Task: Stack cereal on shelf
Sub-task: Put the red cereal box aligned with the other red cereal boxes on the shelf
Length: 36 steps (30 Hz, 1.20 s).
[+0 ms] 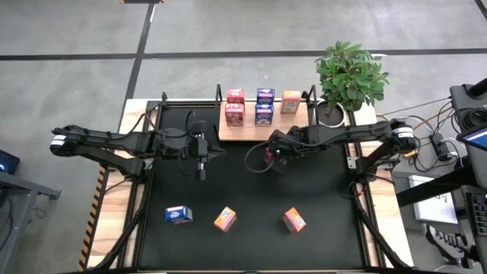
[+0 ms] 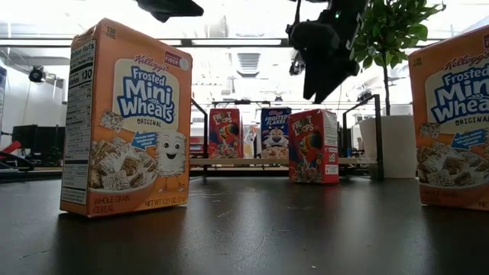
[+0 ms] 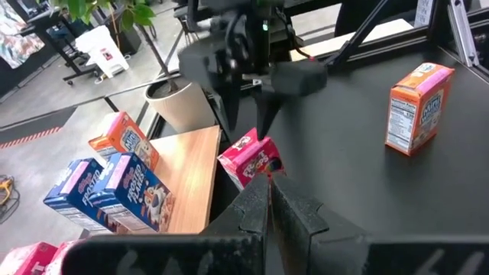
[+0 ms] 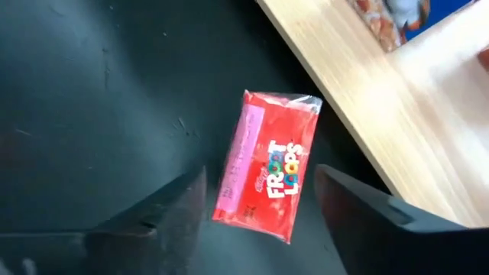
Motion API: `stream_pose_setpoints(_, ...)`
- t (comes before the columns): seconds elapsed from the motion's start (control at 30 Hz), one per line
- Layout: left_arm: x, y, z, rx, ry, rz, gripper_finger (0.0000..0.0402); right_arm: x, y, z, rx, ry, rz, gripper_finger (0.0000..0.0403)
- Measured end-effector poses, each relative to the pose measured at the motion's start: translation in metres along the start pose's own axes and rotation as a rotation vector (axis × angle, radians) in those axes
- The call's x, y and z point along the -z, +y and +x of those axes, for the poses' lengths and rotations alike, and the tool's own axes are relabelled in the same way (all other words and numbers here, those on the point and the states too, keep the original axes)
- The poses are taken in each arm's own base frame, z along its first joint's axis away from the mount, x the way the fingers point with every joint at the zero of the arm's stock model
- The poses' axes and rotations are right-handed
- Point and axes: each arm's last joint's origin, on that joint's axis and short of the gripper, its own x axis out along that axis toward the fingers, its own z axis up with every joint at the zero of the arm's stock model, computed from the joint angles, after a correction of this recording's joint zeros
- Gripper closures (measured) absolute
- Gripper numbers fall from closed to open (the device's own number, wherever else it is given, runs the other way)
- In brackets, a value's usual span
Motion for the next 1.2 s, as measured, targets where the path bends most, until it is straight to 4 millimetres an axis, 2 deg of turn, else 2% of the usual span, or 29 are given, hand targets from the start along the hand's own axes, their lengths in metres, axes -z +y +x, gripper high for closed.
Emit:
stream_pose_setpoints(0.17, -0.001, 0.000, 0.000, -0.002, -0.010, 0.003, 0.0401, 0.000, 0.004, 0.016, 0.020, 0.032, 0.009, 0.0131)
stream_pose_setpoints(0.33, -0.001, 0.000, 0.000, -0.002, -0.008, 0.004, 0.0401, 0.000, 0.007, 0.031, 0.067, 0.051, 0.002, 0.0130)
stream_pose_setpoints(0.5, -0.001, 0.000, 0.000, -0.002, -0.008, 0.004, 0.0401, 0.000, 0.008, 0.037, 0.074, 0.062, -0.002, 0.0151)
stream_pose_setpoints(0.83, -0.001, 0.000, 0.000, -0.002, -0.007, 0.004, 0.0401, 0.000, 0.008, 0.036, 0.064, 0.062, -0.009, 0.0230)
stream_pose_setpoints(1.0, -0.001, 0.000, 0.000, -0.002, -0.008, 0.007, 0.0401, -0.010, 0.011, 0.026, 0.038, 0.027, -0.047, 0.0253)
stream_pose_setpoints(1.2, -0.002, 0.001, 0.000, -0.006, -0.020, 0.005, 0.0401, -0.049, 0.013, -0.013, -0.028, -0.132, -0.166, 0.0259)
